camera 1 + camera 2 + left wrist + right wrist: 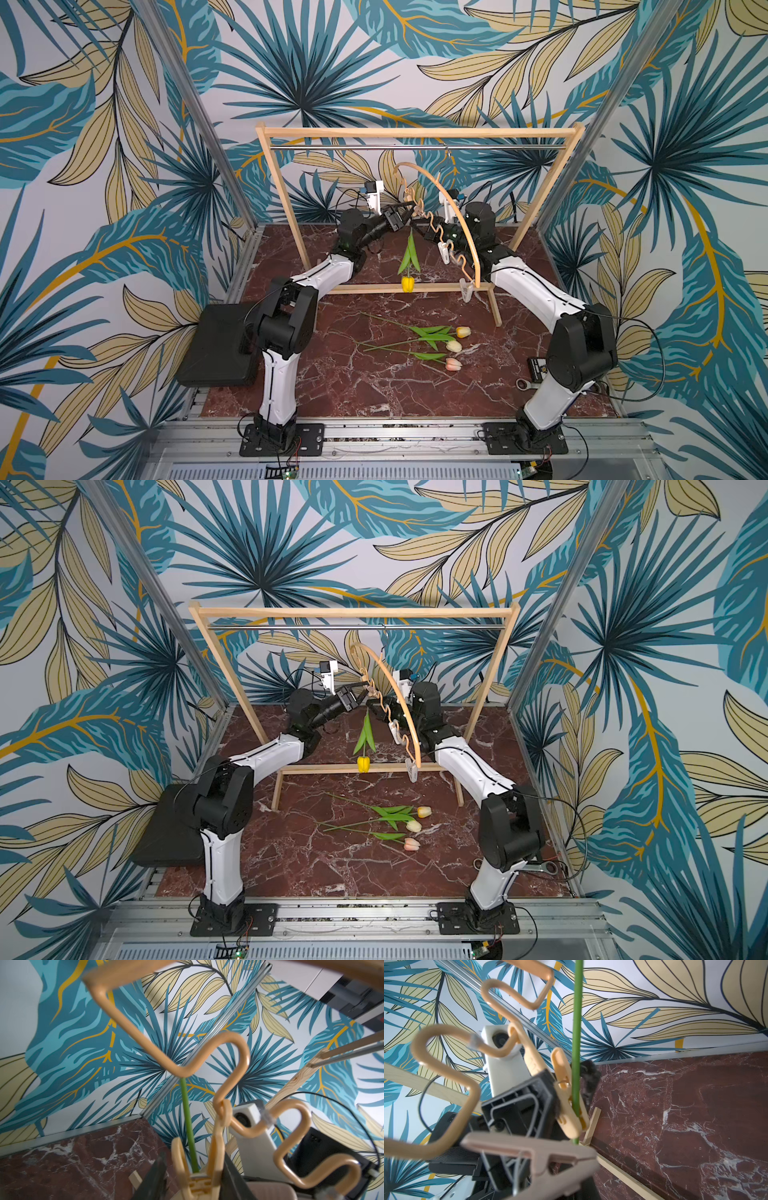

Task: Dry the flowers on a clothes hanger
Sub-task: Clamp the flower onto the hanger.

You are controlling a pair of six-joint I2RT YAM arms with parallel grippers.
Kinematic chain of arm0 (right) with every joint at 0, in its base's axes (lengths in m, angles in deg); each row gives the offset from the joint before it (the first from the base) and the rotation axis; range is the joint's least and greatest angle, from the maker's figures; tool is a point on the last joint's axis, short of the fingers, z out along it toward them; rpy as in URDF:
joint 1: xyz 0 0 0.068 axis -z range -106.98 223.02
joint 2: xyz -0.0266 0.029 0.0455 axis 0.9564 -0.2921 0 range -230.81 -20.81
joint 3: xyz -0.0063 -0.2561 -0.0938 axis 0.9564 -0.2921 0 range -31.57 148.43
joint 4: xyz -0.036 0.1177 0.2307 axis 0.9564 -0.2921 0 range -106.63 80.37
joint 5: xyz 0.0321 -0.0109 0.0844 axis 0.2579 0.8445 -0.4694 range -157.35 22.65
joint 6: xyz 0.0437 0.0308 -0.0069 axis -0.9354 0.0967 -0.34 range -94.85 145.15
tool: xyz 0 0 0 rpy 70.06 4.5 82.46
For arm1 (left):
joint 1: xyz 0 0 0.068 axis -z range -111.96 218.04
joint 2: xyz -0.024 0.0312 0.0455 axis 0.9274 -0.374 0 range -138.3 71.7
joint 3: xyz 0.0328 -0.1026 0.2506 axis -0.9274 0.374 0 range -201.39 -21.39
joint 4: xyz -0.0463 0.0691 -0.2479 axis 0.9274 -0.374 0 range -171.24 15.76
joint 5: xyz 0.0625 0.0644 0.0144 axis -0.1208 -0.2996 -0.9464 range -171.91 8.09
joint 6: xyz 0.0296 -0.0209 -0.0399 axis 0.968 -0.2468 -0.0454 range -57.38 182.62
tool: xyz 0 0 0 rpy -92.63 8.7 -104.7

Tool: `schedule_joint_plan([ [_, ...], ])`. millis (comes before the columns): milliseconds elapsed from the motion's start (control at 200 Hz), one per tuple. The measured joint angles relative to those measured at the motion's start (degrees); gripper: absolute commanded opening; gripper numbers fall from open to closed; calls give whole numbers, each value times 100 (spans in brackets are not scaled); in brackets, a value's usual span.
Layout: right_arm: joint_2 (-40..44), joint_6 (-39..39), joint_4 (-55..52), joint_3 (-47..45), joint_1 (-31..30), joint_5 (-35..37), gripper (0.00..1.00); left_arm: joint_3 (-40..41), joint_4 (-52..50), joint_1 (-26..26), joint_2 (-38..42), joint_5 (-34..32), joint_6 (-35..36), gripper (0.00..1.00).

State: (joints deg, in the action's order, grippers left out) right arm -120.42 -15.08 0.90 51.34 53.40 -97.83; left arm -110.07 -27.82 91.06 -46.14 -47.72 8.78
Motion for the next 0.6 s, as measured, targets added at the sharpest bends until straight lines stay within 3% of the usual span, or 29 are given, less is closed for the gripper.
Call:
schedule_joint_plan([
  [305, 0, 22, -15, 2, -4, 2, 0, 251, -31, -48, 28, -70, -76, 76],
  [406, 0, 33, -74, 2, -4, 11, 15, 426, -61, -79, 142, -70, -37, 81],
  [441, 0, 57, -109, 2, -4, 28, 21, 498, -107, -103, 210, -59, 7, 89],
  [486, 0, 57, -170, 4, -4, 50, 28, 658, -214, -149, 352, -61, 122, 91],
  [601, 9, 125, -367, -11, -4, 157, 36, 1259, -529, -295, 885, -131, 413, 93],
])
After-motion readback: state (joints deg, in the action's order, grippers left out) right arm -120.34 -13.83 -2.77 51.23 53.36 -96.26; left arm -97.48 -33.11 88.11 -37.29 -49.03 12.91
